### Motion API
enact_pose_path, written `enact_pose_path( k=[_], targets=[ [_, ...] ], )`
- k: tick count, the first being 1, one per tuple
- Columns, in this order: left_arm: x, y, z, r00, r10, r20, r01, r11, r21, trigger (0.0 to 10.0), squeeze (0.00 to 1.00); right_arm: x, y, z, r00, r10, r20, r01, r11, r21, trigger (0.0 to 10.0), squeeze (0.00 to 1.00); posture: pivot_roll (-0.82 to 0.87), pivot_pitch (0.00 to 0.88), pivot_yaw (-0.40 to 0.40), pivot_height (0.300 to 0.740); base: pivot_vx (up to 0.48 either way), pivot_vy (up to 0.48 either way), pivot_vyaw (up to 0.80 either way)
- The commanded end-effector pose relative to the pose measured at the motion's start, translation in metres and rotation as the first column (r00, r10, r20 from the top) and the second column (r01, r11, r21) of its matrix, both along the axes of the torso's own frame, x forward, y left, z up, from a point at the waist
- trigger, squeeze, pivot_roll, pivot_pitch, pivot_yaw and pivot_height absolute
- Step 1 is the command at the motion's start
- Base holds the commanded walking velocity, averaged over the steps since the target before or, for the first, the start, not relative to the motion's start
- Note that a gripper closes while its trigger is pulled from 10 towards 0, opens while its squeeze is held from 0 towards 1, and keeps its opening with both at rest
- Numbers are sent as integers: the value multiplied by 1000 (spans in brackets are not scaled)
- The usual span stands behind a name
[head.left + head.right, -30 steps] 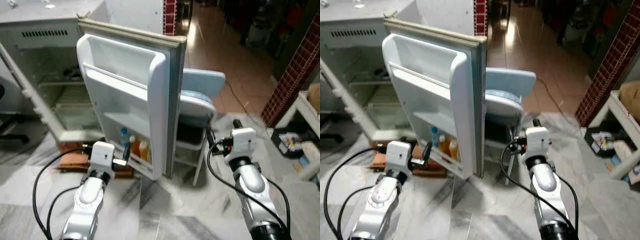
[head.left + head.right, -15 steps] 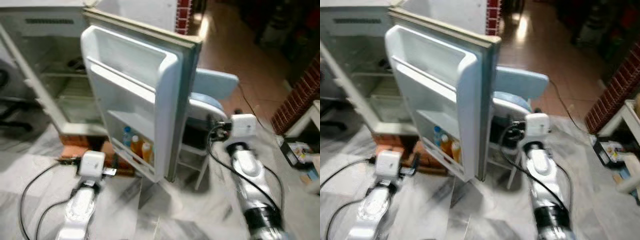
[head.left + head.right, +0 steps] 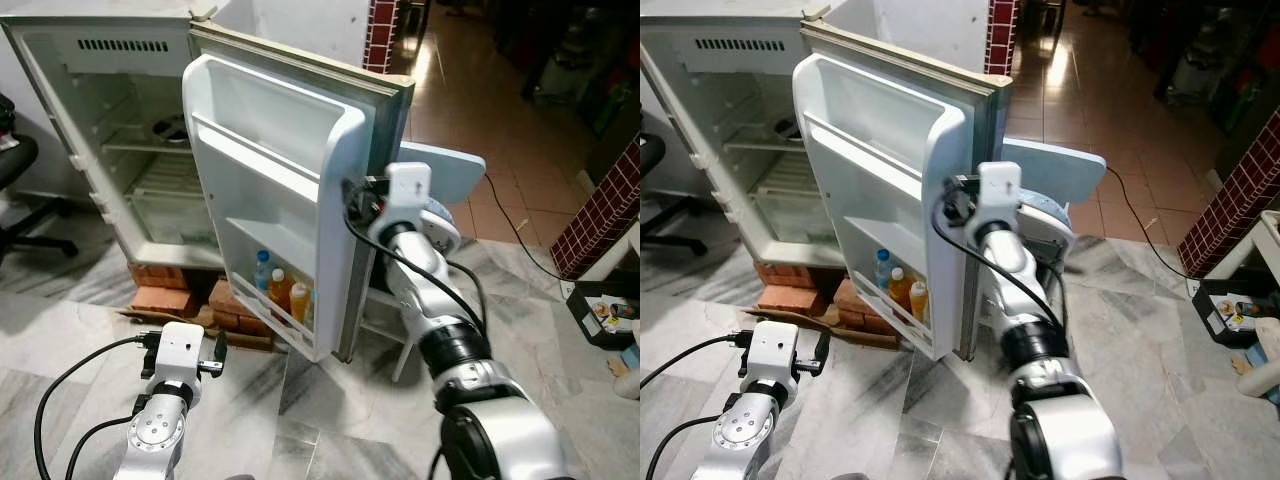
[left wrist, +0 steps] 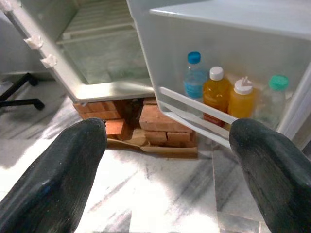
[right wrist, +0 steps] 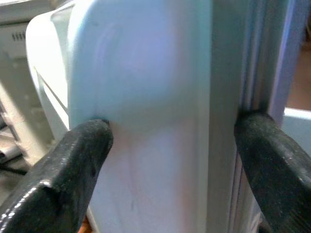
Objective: Restocking fridge
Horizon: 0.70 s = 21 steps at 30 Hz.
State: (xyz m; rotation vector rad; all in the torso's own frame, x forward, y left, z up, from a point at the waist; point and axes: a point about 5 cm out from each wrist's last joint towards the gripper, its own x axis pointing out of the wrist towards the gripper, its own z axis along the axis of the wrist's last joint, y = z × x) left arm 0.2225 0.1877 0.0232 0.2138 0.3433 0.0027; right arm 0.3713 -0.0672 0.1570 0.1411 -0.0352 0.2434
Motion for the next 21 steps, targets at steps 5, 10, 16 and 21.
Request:
enact_pose_path(
  k=[5, 10, 16, 21],
  targets=[
    [5, -6, 4, 999, -38, 6, 38, 999, -2, 10000, 0, -14, 52, 20, 941, 335, 55, -339, 915, 219, 10000, 0, 97, 0, -27, 740, 0, 0, 0],
    [7, -8, 4, 998, -55, 4, 55, 998, -2, 10000, 0, -53, 65, 42, 736, 626, 258, -677, 664, 319, 10000, 0, 86, 0, -24, 740, 0, 0, 0],
    [7, -8, 4, 998, -59, 0, 59, 998, -1, 10000, 0, -76, 38, 25, 633, 732, 253, -769, 559, 310, 10000, 0, 78, 0, -23, 740, 0, 0, 0],
    [7, -9, 3, 998, -62, -4, 62, 998, -1, 10000, 0, -66, 9, -27, 731, 682, -19, -682, 731, 25, 10000, 0, 76, 0, -23, 740, 0, 0, 0]
  ],
)
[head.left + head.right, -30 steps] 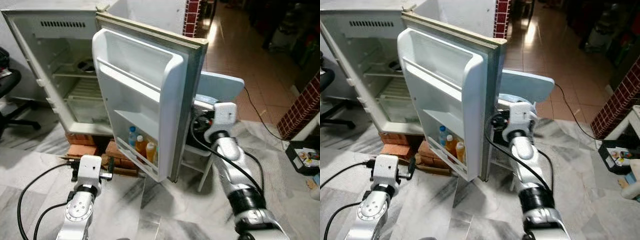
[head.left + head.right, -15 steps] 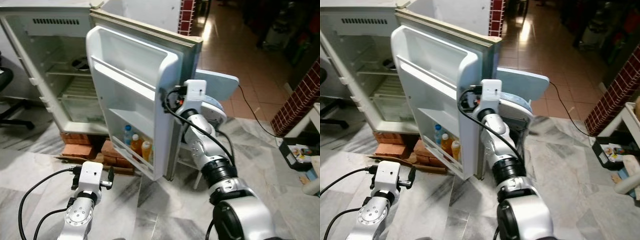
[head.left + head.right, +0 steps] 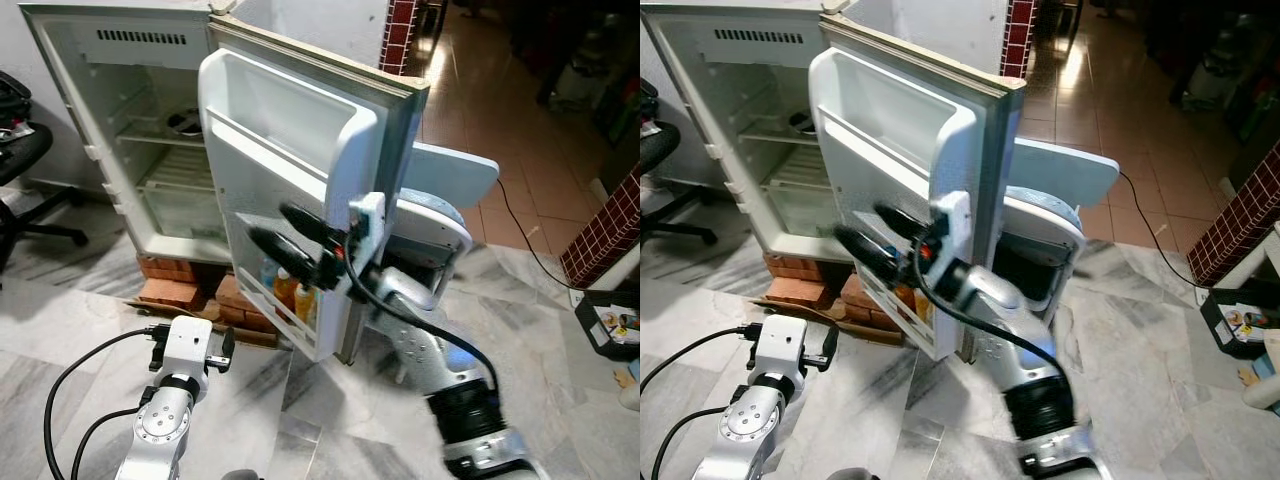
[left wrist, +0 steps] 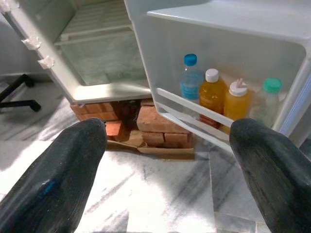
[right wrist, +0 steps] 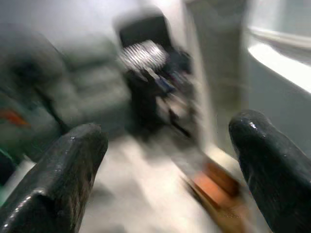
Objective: Restocking fridge
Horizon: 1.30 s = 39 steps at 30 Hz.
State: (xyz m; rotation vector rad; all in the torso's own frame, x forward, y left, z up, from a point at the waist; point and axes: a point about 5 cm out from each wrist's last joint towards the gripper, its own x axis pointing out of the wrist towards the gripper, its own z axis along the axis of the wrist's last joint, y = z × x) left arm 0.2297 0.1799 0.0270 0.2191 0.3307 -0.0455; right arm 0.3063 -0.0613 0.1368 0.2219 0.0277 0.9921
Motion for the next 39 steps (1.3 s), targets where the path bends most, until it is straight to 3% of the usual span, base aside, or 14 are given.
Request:
enact_pose_path(
  k=[1, 4, 6, 7, 9, 10, 12, 17, 20, 23, 39],
  targets=[
    [2, -1, 0, 1000, -9, -6, 9, 1000, -1, 10000, 0, 0, -6, -13, 999, -36, 19, 38, 993, -109, 10000, 0, 77, 0, -22, 740, 0, 0, 0],
    [6, -1, 6, 999, -1, 38, 3, 999, -46, 10000, 0, 4, -23, -16, 989, -146, 19, 148, 981, -125, 10000, 0, 77, 0, -23, 740, 0, 0, 0],
    [8, -2, 21, 992, -19, 126, 27, 998, -60, 10000, 0, 5, -44, -18, 941, -328, 78, 336, 932, -134, 10000, 0, 78, 0, -26, 740, 0, 0, 0],
    [8, -1, 23, 990, -15, 138, 26, 997, -73, 10000, 0, 5, -48, -17, 926, -368, 85, 377, 917, -130, 10000, 0, 77, 0, -27, 740, 0, 0, 0],
    [7, -1, 31, 983, -9, 183, 26, 996, -91, 10000, 0, 3, -64, -17, 862, -498, 96, 506, 856, -108, 10000, 0, 73, 0, -27, 740, 0, 0, 0],
    [7, 0, 39, 975, 4, 223, 20, 994, -107, 10000, 0, -2, -86, -21, 769, -630, 110, 639, 763, -96, 10000, 0, 71, 0, -27, 740, 0, 0, 0],
    [4, 0, 46, 967, 13, 255, 17, 993, -114, 10000, 0, -15, -106, -28, 689, -712, 135, 725, 679, -114, 10000, 0, 63, 0, -25, 740, 0, 0, 0],
    [-3, -3, 45, 965, 0, 261, 35, 991, -128, 10000, 0, -36, -121, -40, 640, -756, 136, 768, 622, -152, 10000, 0, 40, 0, -14, 740, 0, 0, 0],
    [-3, -6, 43, 967, -11, 256, 48, 990, -136, 10000, 0, -51, -123, -48, 623, -771, 135, 780, 599, -182, 10000, 0, 28, 0, -8, 740, 164, 0, 0],
    [-1, -6, 45, 966, -11, 259, 49, 989, -138, 10000, 0, -55, -121, -50, 615, -776, 140, 786, 589, -191, 10000, 0, 25, 0, -8, 740, 255, 0, 0],
    [0, -6, 45, 964, 1, 266, 38, 989, -143, 10000, 0, -45, -119, -43, 609, -774, 173, 792, 582, -186, 10000, 0, 30, 0, -23, 740, 325, 0, 0]
  ],
)
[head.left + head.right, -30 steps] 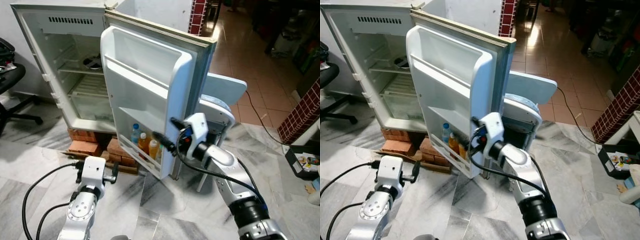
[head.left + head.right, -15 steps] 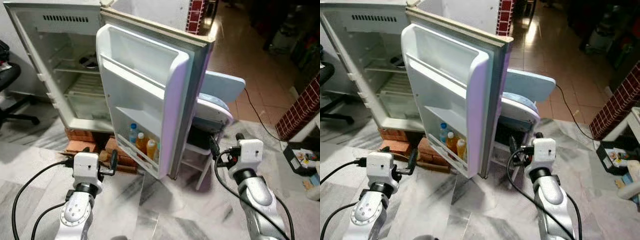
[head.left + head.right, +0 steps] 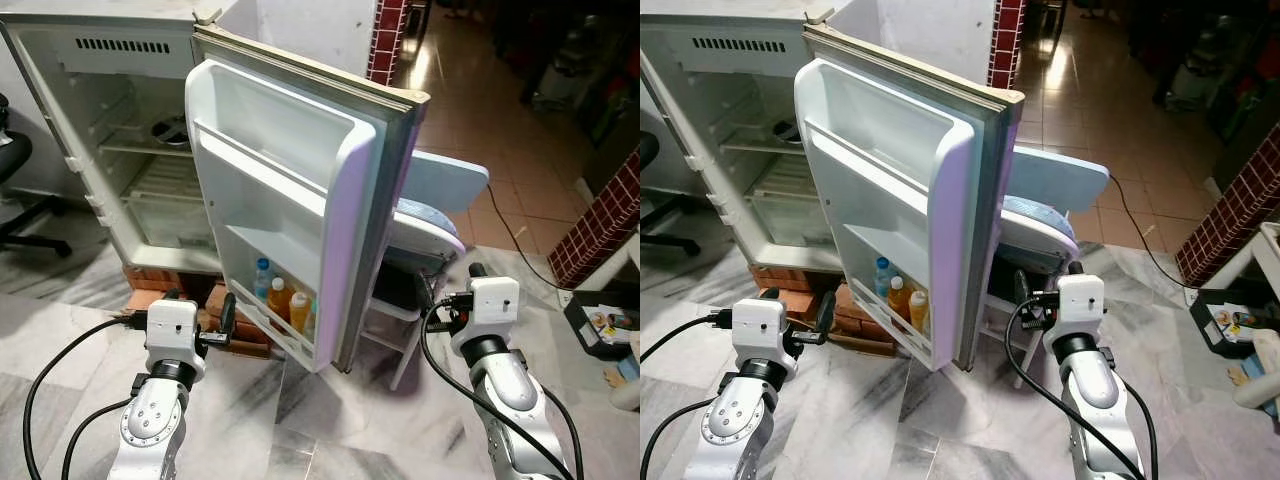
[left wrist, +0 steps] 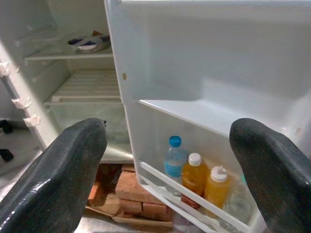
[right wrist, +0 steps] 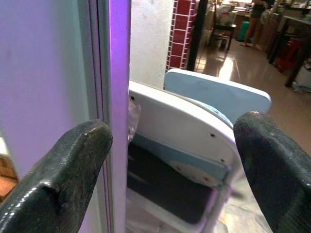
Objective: Restocking fridge
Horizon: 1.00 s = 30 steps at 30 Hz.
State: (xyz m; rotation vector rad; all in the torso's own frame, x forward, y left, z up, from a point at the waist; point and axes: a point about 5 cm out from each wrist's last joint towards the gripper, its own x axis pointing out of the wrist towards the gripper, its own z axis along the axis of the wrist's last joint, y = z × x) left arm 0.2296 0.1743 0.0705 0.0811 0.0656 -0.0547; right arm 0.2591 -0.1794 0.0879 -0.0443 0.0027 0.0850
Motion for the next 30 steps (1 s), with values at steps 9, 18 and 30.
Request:
enact_pose_path(
  k=[9, 18, 30],
  targets=[
    [-4, -3, -7, 999, 14, -29, -16, 997, -73, 10000, 0, 5, -1, 7, 1000, 5, 16, -4, 1000, -21, 10000, 0, 31, 0, -24, 740, 73, 0, 0],
    [-5, -14, -1, 999, -49, 7, 49, 978, -204, 10000, 0, 33, 6, 18, 998, 40, 42, -39, 999, -22, 10000, 0, 48, 0, -31, 740, 0, 0, 672],
    [-3, -33, -3, 993, -114, -1, 111, 973, -202, 10000, 0, 74, 42, 28, 988, 153, -12, -152, 987, 45, 10000, 0, 60, 0, -44, 740, 0, 0, 105]
  ],
)
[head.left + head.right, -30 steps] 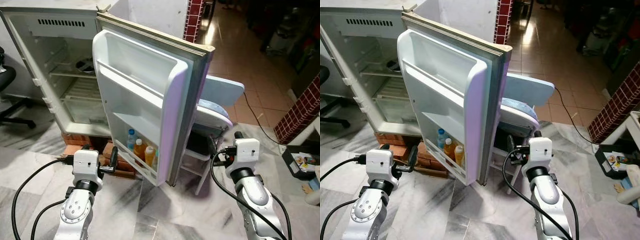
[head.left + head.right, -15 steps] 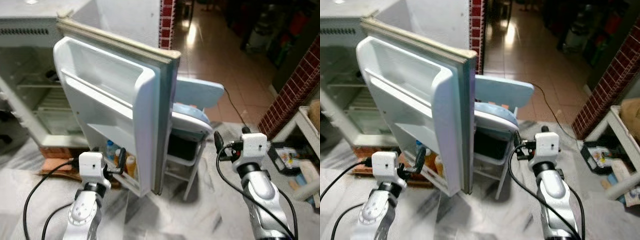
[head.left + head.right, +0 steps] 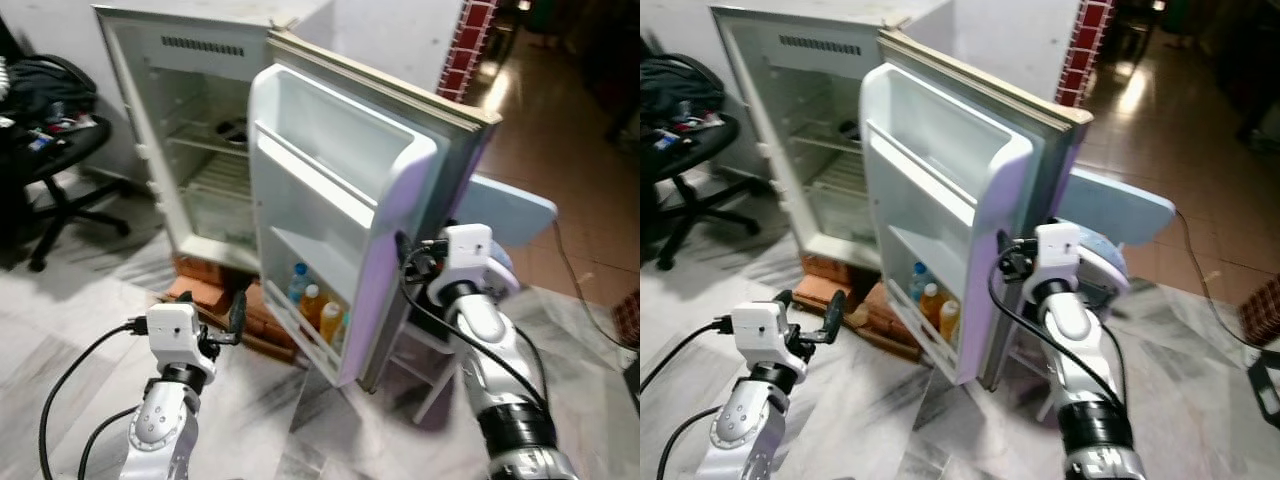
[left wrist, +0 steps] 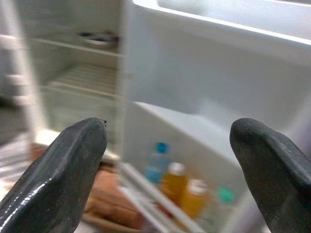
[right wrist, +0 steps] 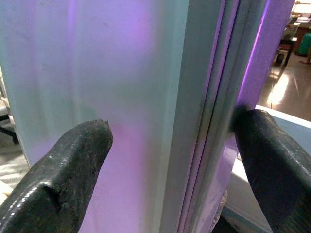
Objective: Restocking fridge
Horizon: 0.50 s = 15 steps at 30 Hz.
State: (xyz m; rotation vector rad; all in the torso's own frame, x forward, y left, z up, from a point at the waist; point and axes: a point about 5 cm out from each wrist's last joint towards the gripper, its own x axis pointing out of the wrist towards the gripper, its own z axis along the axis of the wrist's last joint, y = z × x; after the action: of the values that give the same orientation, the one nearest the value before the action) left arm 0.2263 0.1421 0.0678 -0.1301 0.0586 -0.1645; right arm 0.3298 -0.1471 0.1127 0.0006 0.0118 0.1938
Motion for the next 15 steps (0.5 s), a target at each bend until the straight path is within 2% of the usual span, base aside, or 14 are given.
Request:
enact_pose_path(
  k=[1, 4, 5, 6, 7, 8, 9, 10, 12, 13, 15],
  targets=[
    [-2, -3, -2, 1000, -25, -19, 26, 1000, 15, 10000, 0, 8, 18, 11, 996, 91, 15, -92, 994, 52, 10000, 0, 62, 0, -46, 740, 0, 0, 0],
    [-4, -2, -7, 998, -31, -48, 32, 999, 14, 10000, 0, 7, 31, 21, 979, 195, 52, -201, 967, 156, 10000, 0, 66, 0, -50, 740, 0, 0, 0],
    [-4, -2, -9, 998, -30, -53, 31, 999, 16, 10000, 0, 4, 37, 25, 964, 253, 80, -264, 942, 206, 10000, 0, 66, 0, -49, 740, 0, 0, 0],
    [-4, -2, -9, 998, -30, -53, 31, 999, 16, 10000, 0, 4, 37, 25, 964, 253, 80, -264, 942, 206, 10000, 0, 66, 0, -49, 740, 0, 0, 0],
    [-5, -2, -9, 998, -34, -57, 35, 999, 16, 10000, 0, 0, 44, 30, 944, 315, 101, -330, 909, 253, 10000, 0, 66, 0, -50, 740, 0, 0, 0],
    [-6, -3, -11, 997, -42, -63, 43, 999, 14, 10000, 0, -7, 56, 38, 896, 417, 151, -443, 837, 321, 10000, 0, 66, 0, -50, 740, 0, 0, 0],
    [-6, -4, -11, 997, -44, -63, 45, 999, 13, 10000, 0, -13, 62, 44, 859, 478, 184, -511, 778, 365, 10000, 0, 67, 0, -53, 740, 0, 0, 0],
    [-6, -4, -11, 997, -47, -64, 48, 999, 14, 10000, 0, -21, 67, 49, 814, 541, 212, -578, 717, 389, 10000, 0, 69, 0, -56, 740, 0, 0, 0],
    [-5, -4, -10, 997, -44, -56, 45, 999, 17, 10000, 0, -39, 76, 60, 694, 664, 278, -710, 571, 411, 10000, 0, 72, 0, -56, 740, 0, 0, 0],
    [-5, -4, -9, 998, -36, -54, 37, 999, 18, 10000, 0, -47, 78, 64, 647, 703, 295, -750, 518, 411, 10000, 0, 71, 0, -51, 740, 0, 0, 0],
    [-5, -3, -9, 998, -29, -55, 31, 999, 18, 10000, 0, -58, 79, 67, 586, 751, 305, -791, 450, 414, 10000, 0, 68, 0, -52, 740, 0, 0, 0]
  ],
)
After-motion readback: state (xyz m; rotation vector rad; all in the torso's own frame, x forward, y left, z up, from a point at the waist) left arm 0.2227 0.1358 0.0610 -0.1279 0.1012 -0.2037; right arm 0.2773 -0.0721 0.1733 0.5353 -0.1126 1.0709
